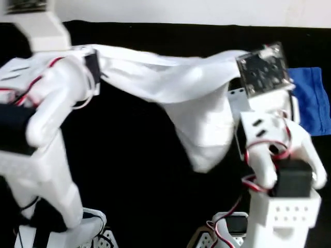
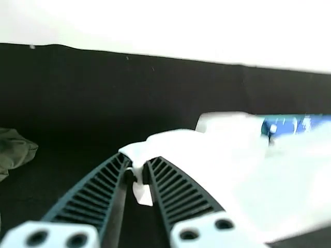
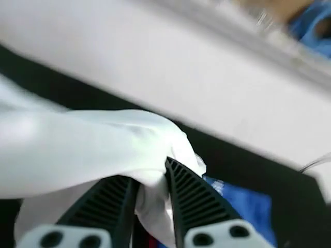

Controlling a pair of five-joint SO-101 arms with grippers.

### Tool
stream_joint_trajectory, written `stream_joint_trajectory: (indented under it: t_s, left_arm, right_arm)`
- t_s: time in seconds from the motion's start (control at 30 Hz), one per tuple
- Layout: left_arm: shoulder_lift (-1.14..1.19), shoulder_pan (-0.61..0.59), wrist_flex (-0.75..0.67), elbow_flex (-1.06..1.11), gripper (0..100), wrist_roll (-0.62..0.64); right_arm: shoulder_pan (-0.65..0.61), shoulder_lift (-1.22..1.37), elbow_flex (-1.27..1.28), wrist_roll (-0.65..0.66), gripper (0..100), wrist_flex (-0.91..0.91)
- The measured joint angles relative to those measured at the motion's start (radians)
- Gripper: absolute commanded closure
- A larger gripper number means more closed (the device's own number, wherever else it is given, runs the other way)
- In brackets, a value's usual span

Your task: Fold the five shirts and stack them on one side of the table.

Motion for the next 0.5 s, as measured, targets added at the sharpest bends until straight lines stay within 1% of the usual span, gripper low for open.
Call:
stream_joint_trajectory:
  t_s: [0.13,0.3,0.4,0.5]
  left_arm:
    - [-0.018,-0.023,0.000,0.000,99,0.066]
    - [-0.021,-0.037,0.046,0.025,99,0.124]
    - [-0.025,-0.037,0.060,0.115,99,0.133]
    - [-0.025,-0.049,0.068,0.249,99,0.133]
  right_arm:
    - [0.000,0.012,-0.078,0.005,99.2,0.002]
    - [-0.002,0.043,-0.066,0.005,99.2,0.029]
    - [-0.048,0.044,-0.003,0.005,99.2,0.087]
    - [-0.129,0.046,0.066,0.005,99.2,0.176]
